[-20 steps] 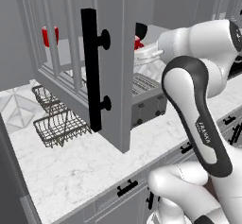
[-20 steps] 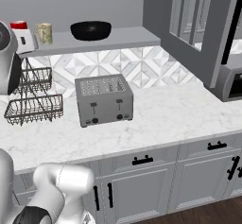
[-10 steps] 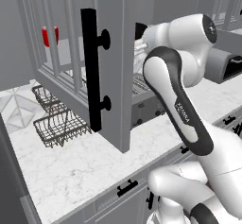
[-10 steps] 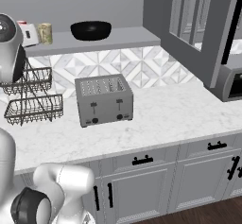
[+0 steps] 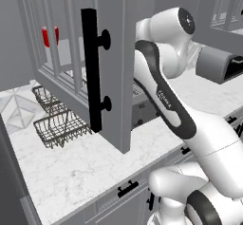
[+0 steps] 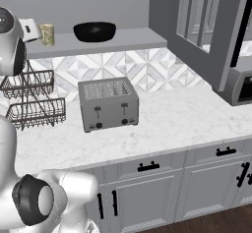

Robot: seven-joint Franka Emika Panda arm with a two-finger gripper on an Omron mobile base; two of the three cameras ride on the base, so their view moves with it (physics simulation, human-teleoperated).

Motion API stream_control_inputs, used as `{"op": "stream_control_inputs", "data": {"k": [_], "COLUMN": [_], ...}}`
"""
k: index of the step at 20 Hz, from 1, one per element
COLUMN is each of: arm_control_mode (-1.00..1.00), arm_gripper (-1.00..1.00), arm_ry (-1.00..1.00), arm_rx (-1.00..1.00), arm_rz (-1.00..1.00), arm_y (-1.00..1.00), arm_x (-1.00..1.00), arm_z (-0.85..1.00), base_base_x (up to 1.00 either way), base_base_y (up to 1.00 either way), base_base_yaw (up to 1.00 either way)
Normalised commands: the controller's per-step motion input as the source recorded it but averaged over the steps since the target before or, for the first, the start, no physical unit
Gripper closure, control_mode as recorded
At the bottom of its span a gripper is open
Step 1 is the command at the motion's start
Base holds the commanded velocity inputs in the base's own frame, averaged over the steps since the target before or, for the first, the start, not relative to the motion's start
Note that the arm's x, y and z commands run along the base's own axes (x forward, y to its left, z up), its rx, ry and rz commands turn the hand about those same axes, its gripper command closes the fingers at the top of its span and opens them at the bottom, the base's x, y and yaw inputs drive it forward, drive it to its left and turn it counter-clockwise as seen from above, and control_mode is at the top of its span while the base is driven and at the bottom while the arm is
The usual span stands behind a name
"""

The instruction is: Gather all objects into one cabinet and sort the glasses and bowls to opposite sides.

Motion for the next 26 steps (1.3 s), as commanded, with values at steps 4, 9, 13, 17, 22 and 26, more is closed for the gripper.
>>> {"op": "stream_control_inputs", "data": {"k": [4,9,13,17,22,26], "arm_control_mode": [-1.00,-1.00,-1.00,-1.00,-1.00,-1.00], "arm_gripper": [1.00,1.00,1.00,1.00,1.00,1.00], "arm_ry": [-0.01,-0.03,-0.02,-0.01,0.00,-0.02], "arm_rx": [-0.11,-0.09,-0.01,-0.01,-0.04,-0.05], "arm_rz": [0.00,0.00,0.00,0.00,0.00,0.00], "arm_y": [0.30,0.16,0.01,0.00,0.04,0.21], "arm_x": [0.13,0.17,0.20,0.16,0.16,0.18], "arm_z": [-0.04,-0.02,0.00,-0.10,-0.26,-0.18], "base_base_x": [0.00,0.00,0.00,0.00,0.00,0.00], "base_base_y": [0.00,0.00,0.00,0.00,0.00,0.00], "base_base_yaw": [0.00,0.00,0.00,0.00,0.00,0.00]}}
